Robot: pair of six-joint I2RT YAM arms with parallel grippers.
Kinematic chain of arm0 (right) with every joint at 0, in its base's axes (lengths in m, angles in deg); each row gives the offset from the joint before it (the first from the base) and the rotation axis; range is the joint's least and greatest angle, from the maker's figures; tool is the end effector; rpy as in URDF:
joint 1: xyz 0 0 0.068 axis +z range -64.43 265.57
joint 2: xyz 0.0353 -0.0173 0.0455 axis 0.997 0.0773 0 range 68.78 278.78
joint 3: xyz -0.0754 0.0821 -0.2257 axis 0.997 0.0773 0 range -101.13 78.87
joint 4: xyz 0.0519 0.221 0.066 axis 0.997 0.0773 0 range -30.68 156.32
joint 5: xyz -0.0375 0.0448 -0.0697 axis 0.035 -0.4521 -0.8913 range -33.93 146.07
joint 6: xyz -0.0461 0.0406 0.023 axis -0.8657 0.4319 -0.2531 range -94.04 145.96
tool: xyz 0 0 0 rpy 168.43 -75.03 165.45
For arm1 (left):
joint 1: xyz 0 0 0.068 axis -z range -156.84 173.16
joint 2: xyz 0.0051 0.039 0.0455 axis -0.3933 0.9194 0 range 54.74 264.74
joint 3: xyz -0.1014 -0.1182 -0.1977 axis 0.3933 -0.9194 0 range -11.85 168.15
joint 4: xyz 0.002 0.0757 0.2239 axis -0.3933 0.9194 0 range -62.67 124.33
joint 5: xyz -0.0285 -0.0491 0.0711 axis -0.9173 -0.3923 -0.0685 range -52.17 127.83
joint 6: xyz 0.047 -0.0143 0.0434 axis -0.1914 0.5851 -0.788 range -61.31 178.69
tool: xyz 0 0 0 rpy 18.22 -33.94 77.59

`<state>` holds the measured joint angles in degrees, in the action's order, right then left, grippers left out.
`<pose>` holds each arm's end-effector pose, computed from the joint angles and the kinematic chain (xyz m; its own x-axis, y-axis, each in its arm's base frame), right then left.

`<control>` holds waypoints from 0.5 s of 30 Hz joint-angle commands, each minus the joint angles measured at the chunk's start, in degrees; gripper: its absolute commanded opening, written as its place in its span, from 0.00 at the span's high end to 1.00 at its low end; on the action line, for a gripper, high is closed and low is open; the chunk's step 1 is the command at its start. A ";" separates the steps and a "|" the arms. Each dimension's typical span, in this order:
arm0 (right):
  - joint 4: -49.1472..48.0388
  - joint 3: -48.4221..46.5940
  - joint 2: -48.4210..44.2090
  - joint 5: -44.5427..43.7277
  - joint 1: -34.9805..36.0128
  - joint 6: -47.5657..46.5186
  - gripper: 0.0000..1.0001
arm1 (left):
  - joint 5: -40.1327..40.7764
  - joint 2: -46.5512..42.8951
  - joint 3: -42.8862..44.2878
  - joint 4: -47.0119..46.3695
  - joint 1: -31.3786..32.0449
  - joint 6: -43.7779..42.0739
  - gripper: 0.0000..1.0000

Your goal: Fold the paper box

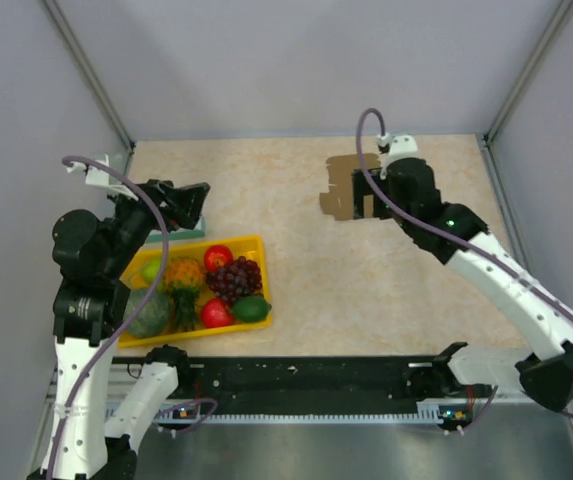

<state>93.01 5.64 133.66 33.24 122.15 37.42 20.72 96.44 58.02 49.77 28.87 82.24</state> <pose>0.2000 0.1234 0.3718 -0.3901 -0.0614 -0.9187 -0.1941 0.9808 0.0169 0.1237 -0.0277 0.4427 -0.0631 -0.3775 -0.9238 0.3938 0.8411 -0.3706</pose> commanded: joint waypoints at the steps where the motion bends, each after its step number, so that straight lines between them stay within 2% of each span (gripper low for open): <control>1: -8.54 -2.27 7.61 9.86 -4.64 3.47 0.01 | -6.44 2.51 -2.45 -3.72 0.08 -2.01 0.02; 3: -13.53 -1.39 12.10 16.90 -8.96 7.15 0.01 | -6.28 4.44 -2.02 -2.75 0.78 -3.07 0.02; 4: -15.65 -0.78 13.59 24.34 -14.29 8.65 0.01 | -5.84 5.06 -1.23 -1.18 2.27 -4.12 0.02; 6: -18.82 0.28 18.66 31.49 -19.06 12.61 0.01 | -4.08 6.91 -0.61 -0.55 5.95 -4.92 0.02; 11: -20.59 -1.91 28.79 43.28 -33.28 19.27 0.01 | -7.32 10.77 -1.31 -1.86 11.07 -3.78 0.02; 13: -23.31 -2.09 33.35 51.08 -36.21 20.96 0.01 | -9.17 11.30 -2.62 -2.92 12.74 -2.64 0.02; 15: -22.18 -5.16 36.44 53.22 -38.06 20.88 0.01 | -10.57 11.74 -3.59 -4.85 13.79 -1.85 0.02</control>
<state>74.96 5.35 165.72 72.87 87.70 53.84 14.41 108.00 55.74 50.05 40.72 79.47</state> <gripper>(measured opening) 0.990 0.980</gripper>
